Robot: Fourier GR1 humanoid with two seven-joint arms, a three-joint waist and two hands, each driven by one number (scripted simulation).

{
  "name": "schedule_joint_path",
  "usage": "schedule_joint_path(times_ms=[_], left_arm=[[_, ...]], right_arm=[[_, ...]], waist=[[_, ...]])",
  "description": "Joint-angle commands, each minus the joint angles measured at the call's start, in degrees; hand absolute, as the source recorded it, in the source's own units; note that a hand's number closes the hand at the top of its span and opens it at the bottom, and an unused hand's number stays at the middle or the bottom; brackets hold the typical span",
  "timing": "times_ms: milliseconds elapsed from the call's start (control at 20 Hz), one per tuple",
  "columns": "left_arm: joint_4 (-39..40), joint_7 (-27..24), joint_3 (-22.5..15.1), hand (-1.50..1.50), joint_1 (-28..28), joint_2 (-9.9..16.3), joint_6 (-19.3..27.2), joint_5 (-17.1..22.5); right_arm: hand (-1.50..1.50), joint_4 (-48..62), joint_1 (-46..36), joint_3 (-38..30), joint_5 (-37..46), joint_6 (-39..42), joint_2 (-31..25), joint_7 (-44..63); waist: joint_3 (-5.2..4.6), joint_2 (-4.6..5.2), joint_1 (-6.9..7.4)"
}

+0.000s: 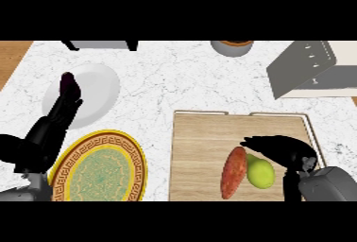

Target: Pick the pear from the tray and place it in the tiered shelf

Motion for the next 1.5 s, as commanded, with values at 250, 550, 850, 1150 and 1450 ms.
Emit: schedule_joint_path(times_ms=[250, 550, 850, 1150, 1450], left_arm=[[1.52, -0.18, 1.08, 0.0, -0.83, -0.21, -1.52, -0.12], [1.85, -1.92, 0.89, 0.0, -0.04, -1.06, -1.84, -0.4], [-2.18, -0.24, 0.31, 0.0, 2.46, -1.27, -1.65, -1.06], [-3.62, 3.64, 2.28, 0.0, 0.19, 0.06, -2.08, 0.49], [0.94, 0.22, 3.69, 0.0, -0.59, 0.22, -1.85, 0.13]], right_arm=[[-1.5, 8.69, 1.14, 2.15, 5.4, -5.92, 3.36, -4.81], [1.5, 8.16, 3.28, 1.32, 8.74, -10.37, -2.38, -11.13], [1.5, 10.47, 0.87, 1.03, 12.91, -20.95, 1.02, -15.22], [1.5, 6.66, 2.71, -3.3, 12.77, -27.12, -0.88, -20.33], [1.5, 1.81, 8.67, -9.85, 16.48, -43.41, 11.27, -2.44]], waist=[[0.28, 0.45, 0.2], [0.29, 0.42, 0.15], [0.29, 0.38, 0.65], [0.29, 0.26, 0.01], [0.29, -0.02, -2.66]])
